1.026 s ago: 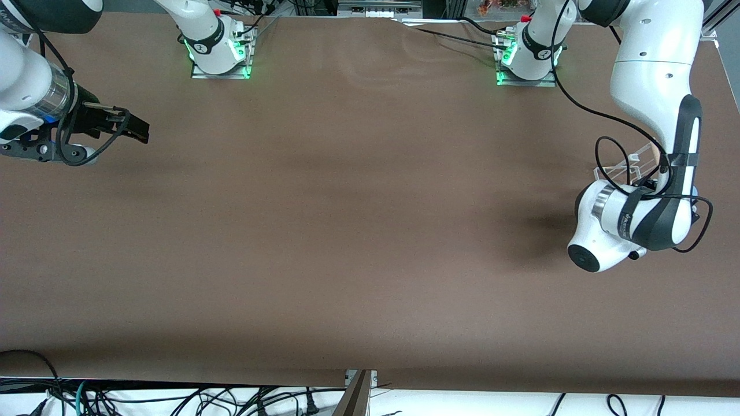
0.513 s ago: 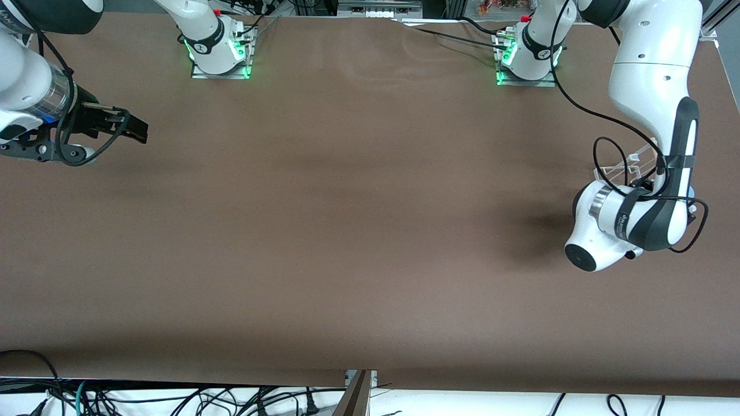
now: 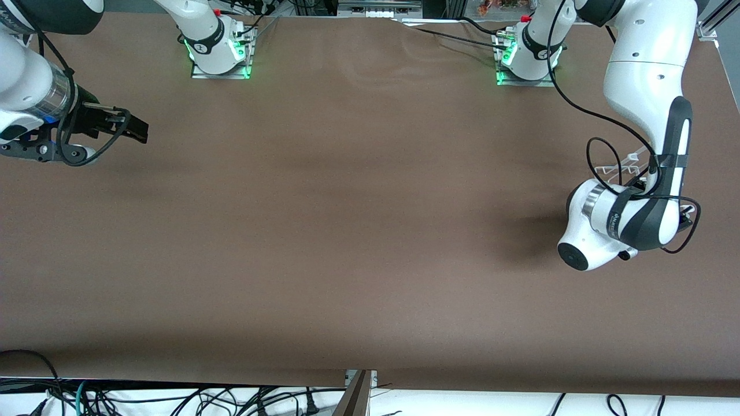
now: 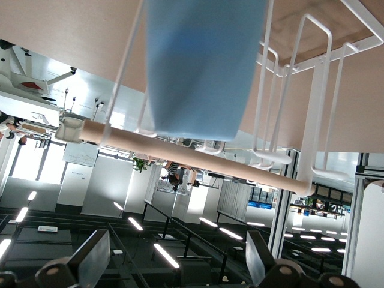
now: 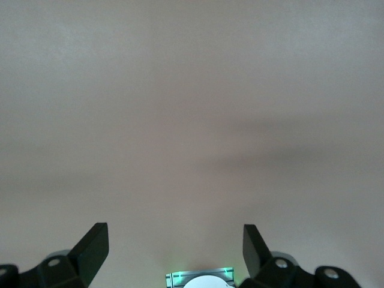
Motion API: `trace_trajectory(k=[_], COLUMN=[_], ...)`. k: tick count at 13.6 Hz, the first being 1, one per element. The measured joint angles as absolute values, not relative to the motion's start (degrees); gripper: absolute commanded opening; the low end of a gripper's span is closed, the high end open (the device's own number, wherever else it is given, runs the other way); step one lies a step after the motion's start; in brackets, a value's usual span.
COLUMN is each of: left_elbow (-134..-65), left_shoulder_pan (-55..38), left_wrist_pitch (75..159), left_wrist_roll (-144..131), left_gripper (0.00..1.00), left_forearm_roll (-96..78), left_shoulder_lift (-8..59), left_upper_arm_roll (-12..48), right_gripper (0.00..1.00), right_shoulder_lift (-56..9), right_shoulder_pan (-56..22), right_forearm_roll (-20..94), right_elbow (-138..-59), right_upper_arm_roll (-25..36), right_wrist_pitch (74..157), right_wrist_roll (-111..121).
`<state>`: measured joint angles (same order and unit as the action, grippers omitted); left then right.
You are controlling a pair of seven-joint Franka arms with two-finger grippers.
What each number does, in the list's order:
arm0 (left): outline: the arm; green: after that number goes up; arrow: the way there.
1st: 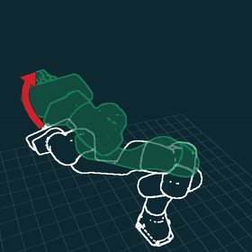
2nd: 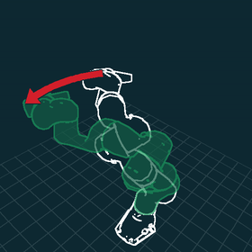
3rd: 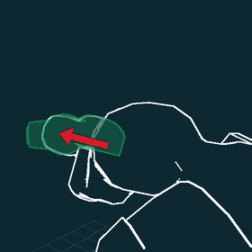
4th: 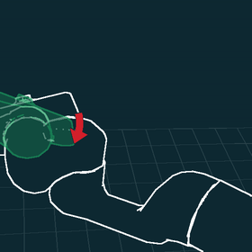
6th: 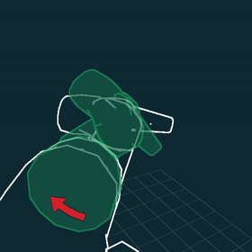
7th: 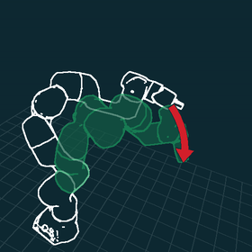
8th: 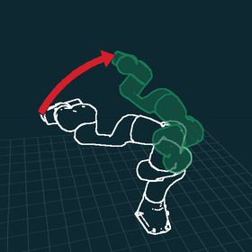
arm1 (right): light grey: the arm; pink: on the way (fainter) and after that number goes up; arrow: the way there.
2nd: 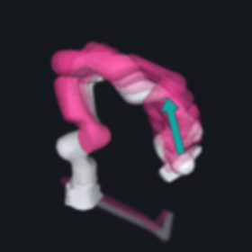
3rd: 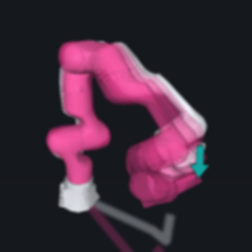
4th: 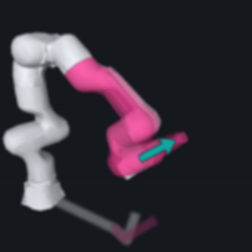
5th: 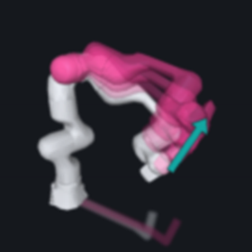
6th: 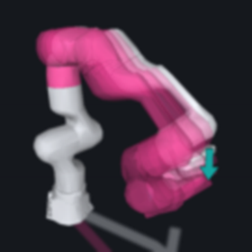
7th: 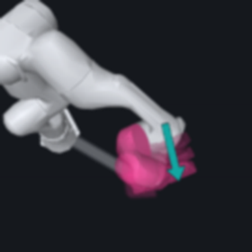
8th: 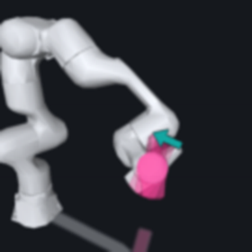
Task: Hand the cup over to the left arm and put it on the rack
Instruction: 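Open the left gripper to release the cup on the rack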
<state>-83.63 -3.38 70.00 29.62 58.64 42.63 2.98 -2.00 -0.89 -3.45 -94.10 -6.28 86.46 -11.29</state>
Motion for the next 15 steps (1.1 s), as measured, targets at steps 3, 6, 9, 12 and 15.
trace_trajectory(k=[3,6,9,12,15], left_elbow=[-83.0,-81.81,-76.34,-67.9,-61.21], left_shoulder_pan=[-4.44,-6.02,-7.65,-9.47,-11.17], left_wrist_pitch=[69.88,69.81,69.05,68.58,69.6], left_wrist_roll=[25.2,17.66,14.37,13.01,9.49], left_gripper=[1.0,1.0,1.0,1.0,1.0], left_forearm_roll=[58.51,53.31,42.33,33.61,25.45], left_shoulder_lift=[39.19,33.63,29.77,28.68,28.49], left_upper_arm_roll=[3.33,4.17,5.06,5.35,5.38], right_gripper=[0.99,0.99,0.99,0.99,0.99], right_shoulder_lift=[-2.05,-2.07,-2.12,-2.19,-2.19], right_shoulder_pan=[-0.89,-0.89,-0.89,-0.9,-0.9], right_forearm_roll=[-3.46,-3.46,-3.47,-3.48,-3.48], right_elbow=[-94.11,-94.12,-94.13,-94.14,-94.12], right_upper_arm_roll=[-6.28,-6.28,-6.29,-6.32,-6.42], right_wrist_pitch=[86.46,86.46,86.44,86.34,86.31], right_wrist_roll=[-11.28,-11.25,-11.2,-10.94,-10.91])
